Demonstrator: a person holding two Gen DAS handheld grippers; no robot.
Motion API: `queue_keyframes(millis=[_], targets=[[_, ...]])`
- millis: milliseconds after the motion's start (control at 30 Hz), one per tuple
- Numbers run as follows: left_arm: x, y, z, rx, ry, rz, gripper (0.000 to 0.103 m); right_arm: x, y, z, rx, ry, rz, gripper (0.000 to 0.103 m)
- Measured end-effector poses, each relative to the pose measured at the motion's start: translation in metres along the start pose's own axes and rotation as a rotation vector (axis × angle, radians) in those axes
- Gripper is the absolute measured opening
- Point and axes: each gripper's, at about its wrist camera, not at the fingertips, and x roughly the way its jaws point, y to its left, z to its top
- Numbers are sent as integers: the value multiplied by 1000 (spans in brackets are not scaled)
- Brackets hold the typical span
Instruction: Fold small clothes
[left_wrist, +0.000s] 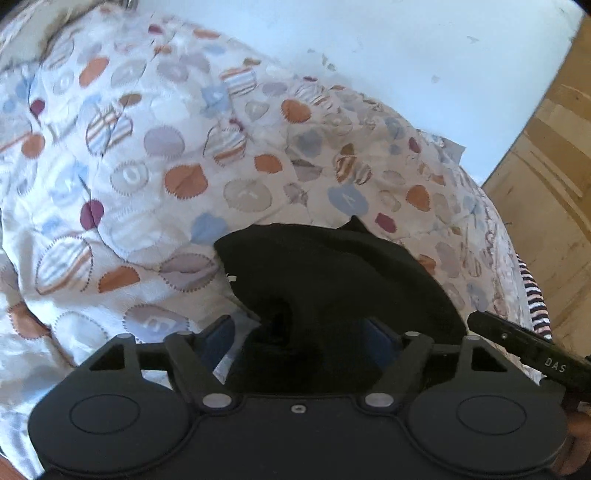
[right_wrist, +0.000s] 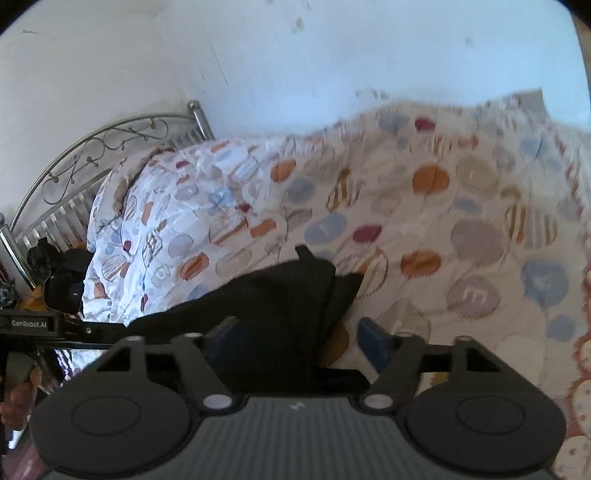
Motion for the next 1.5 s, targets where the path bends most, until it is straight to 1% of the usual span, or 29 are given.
queue_keyframes(millis=[33, 100, 133, 200, 233, 300, 400, 567, 667, 800, 967, 1100, 1500], targets=[[-8, -4, -2, 6, -16, 0, 84, -9, 5, -1, -14, -23, -10, 89], [-26, -12, -7, 27, -57, 5, 92, -26, 13, -3, -41, -63, -27, 93], [-36, -17, -10, 42, -80, 10, 93, -36, 18, -5, -55, -85, -38, 97], [-55, -26, -18, 72, -128, 24, 100, -57, 27, -11, -81, -131, -59, 101], [-66, -31, -23, 86, -156, 33, 101, -65, 31, -15, -89, -148, -65, 103], [-85, -37, -35, 112, -211, 47, 102, -84, 39, -24, -108, -184, -81, 103], [-111, -43, -56, 146, -267, 66, 102, -109, 51, -40, -135, -220, -104, 103], [-144, -43, -99, 165, -338, 98, 102, -146, 71, -76, -197, -274, -148, 103], [-156, -41, -129, 187, -361, 137, 102, -163, 81, -102, -220, -287, -166, 103], [-165, -37, -166, 227, -381, 174, 102, -178, 86, -133, -210, -276, -183, 103], [-169, -36, -199, 276, -389, 199, 102, -187, 90, -158, -202, -256, -191, 103], [-169, -34, -207, 277, -376, 202, 102, -189, 89, -164, -186, -244, -193, 103], [-169, -34, -207, 272, -375, 211, 102, -187, 84, -160, -174, -248, -196, 103]])
